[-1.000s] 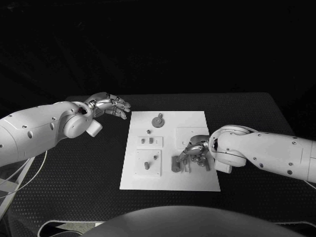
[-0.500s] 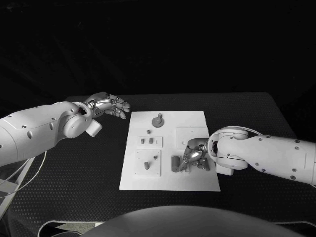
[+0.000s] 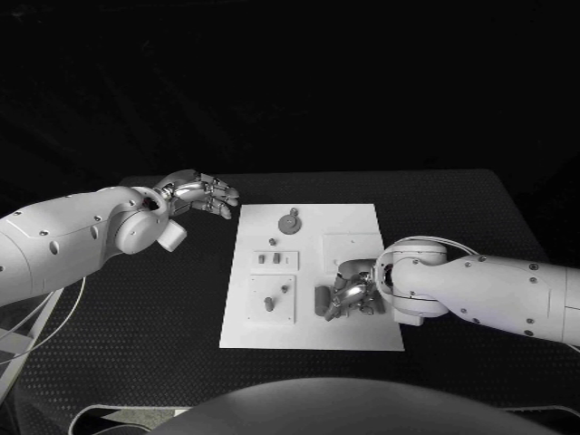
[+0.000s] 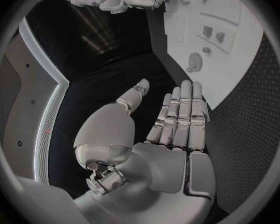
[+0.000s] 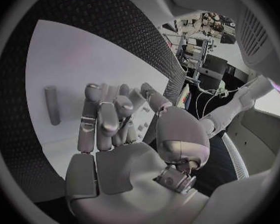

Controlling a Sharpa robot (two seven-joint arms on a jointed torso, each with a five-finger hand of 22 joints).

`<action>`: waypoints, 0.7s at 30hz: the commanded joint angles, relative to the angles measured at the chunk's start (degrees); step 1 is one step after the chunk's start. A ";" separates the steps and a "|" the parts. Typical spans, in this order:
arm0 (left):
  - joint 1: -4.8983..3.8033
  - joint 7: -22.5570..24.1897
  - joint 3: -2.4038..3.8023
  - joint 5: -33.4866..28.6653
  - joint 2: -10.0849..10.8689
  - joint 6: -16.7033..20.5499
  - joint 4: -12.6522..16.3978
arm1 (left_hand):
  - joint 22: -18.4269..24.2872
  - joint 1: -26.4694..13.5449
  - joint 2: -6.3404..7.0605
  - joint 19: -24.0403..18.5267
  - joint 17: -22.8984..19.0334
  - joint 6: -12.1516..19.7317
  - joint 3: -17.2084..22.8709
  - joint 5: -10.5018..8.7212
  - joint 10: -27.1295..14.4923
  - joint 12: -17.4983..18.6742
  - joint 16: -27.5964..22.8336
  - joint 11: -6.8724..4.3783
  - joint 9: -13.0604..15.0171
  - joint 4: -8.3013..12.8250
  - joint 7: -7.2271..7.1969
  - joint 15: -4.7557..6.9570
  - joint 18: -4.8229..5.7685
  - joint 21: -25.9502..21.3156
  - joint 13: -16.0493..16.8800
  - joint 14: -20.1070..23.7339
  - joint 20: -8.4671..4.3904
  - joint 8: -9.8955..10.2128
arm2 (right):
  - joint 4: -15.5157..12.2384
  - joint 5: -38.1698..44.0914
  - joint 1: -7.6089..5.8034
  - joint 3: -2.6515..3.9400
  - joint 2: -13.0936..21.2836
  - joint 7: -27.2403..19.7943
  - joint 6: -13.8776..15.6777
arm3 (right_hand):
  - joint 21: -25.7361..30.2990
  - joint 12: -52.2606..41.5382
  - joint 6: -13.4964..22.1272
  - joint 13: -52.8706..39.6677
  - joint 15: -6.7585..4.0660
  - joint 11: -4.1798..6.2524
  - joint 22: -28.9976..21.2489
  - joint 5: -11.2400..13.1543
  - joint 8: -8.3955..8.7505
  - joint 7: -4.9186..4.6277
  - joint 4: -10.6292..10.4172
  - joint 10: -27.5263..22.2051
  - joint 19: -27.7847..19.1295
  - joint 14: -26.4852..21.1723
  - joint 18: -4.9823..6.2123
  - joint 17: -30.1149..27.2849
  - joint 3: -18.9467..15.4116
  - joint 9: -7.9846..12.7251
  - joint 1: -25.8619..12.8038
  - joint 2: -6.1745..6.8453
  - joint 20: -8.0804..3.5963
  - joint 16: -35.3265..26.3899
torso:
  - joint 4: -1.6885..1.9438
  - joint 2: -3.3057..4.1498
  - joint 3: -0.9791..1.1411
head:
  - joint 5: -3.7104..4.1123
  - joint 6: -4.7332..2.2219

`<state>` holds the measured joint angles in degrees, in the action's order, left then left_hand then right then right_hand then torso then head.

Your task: Assemble the parts on the task board

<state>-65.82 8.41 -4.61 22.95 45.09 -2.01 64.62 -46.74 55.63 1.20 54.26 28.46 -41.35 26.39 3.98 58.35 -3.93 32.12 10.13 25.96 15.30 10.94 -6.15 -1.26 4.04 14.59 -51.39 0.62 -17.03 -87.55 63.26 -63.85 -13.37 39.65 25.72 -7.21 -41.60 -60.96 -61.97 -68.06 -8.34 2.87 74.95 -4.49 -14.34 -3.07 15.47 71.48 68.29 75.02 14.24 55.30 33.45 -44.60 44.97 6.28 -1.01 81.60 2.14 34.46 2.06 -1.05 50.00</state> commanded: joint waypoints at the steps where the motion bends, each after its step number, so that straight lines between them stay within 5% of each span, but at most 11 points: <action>1: -0.03 0.28 0.03 -0.10 -0.02 -0.91 0.08 | 0.10 -0.58 -0.18 0.02 0.10 0.50 0.12 -0.32 -0.42 -0.19 -0.25 -0.12 -0.10 -0.33 2.22 -0.11 -0.89 0.16 -0.05 -0.45 -0.06 -0.25 | 0.18 1.16 0.06 0.00 -0.11 -0.20 -0.89 | 0.21 -0.26 -0.83 -0.09 -0.31 0.03 1.00 -0.02 -0.04 -0.36 -0.36 0.42 0.41 0.18 0.76 0.04 -0.21 -0.08 -0.75 -0.08 0.00 0.28 | 0.01 0.01 -0.02 | -0.07 0.00; 21: -0.03 0.24 0.03 -0.10 0.02 -0.98 0.12 | 0.11 -0.54 -0.28 0.02 0.17 0.48 0.18 -0.32 -0.42 -0.19 -0.30 -0.13 -0.10 -0.30 2.21 -0.11 -0.90 0.17 -0.06 -0.45 -0.06 -0.28 | 2.45 4.40 0.07 0.01 -0.58 0.42 2.57 | 0.41 -0.69 -1.38 -0.57 -0.55 0.27 1.04 -0.01 0.32 -0.14 -2.52 0.89 0.77 0.24 0.76 0.08 -0.27 -0.10 -3.26 -2.68 -0.24 0.50 | -0.03 0.01 -0.01 | -0.02 0.00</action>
<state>-65.82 8.28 -4.62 22.95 45.19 -2.17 64.64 -46.69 55.42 1.00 54.26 28.55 -41.35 26.39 3.98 58.35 -3.92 32.12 10.13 25.92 15.30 10.94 -6.15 -1.25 4.04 14.60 -51.38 0.62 -17.03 -85.40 66.18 -63.78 -13.39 39.14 26.01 -5.91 -41.37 -61.46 -62.50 -68.59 -8.51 3.18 74.93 -4.44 -14.33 -2.89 13.31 71.99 68.50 75.30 14.22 55.29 33.18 -44.64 42.13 3.84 -1.22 81.86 2.13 34.46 2.02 -1.09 50.00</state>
